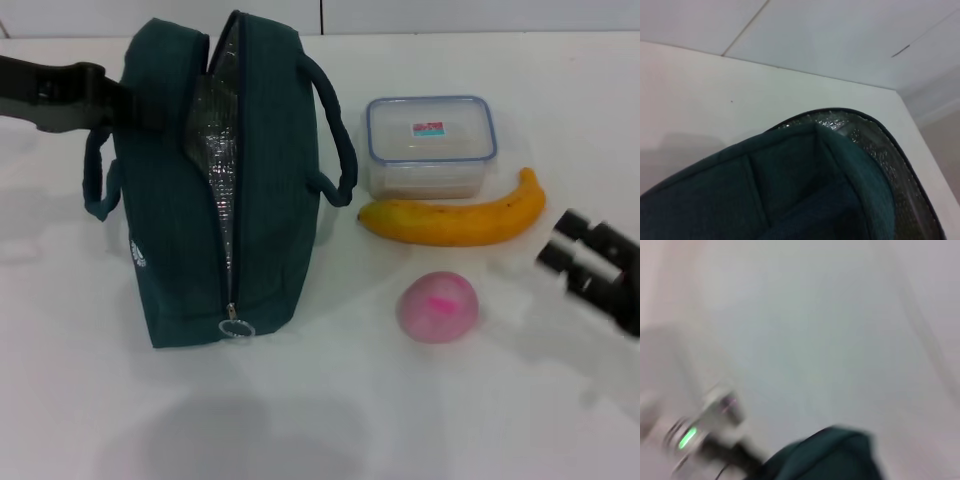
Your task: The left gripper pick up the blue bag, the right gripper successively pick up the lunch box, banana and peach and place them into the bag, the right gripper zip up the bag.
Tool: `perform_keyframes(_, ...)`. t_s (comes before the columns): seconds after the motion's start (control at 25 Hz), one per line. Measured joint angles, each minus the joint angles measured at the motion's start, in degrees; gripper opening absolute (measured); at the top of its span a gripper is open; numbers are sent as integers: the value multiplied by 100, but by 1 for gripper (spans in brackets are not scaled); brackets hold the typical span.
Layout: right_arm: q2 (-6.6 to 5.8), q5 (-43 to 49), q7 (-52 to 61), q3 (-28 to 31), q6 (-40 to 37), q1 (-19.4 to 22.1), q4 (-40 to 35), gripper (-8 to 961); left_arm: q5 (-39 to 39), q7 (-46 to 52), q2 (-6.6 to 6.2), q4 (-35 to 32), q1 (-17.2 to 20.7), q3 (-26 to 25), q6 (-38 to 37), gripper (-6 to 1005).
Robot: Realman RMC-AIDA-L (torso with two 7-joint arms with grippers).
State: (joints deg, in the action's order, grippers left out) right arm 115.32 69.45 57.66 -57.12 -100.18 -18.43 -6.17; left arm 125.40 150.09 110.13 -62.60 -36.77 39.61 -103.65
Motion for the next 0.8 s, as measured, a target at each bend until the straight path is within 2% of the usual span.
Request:
perform_keyframes(0.2, -2, -874, 1783, -1, 627, 18, 214, 709, -73, -32, -19, 119, -18, 4, -9, 42)
perform_keyframes(0.44, 10, -1204, 3327, 7, 1421, -211, 189, 709, -82, -107, 8, 125, -24, -21, -10, 42)
perform_keyframes(0.8, 60, -1392, 4150, -26, 2424, -972, 226, 709, -276, -252, 43, 125, -17, 2, 0, 41)
